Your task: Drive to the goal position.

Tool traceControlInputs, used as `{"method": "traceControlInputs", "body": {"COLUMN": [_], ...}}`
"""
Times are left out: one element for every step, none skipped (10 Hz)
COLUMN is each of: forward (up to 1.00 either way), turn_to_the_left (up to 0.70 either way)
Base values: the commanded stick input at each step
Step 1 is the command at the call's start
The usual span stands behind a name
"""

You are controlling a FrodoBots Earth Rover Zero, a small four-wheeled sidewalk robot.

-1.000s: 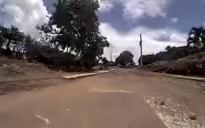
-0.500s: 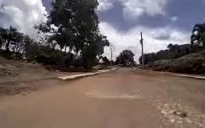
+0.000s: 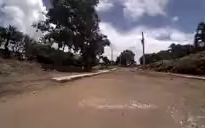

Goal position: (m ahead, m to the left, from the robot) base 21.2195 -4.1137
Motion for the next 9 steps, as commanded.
{"method": "traceControlInputs", "body": {"forward": [1.0, 1.0, 1.0, 1.0, 1.0, 1.0, 1.0, 1.0, 1.0], "turn_to_the_left": [-0.15, -0.06, 0.0, 0.0, 0.0, 0.0, 0.0, 0.0, 0.0]}}
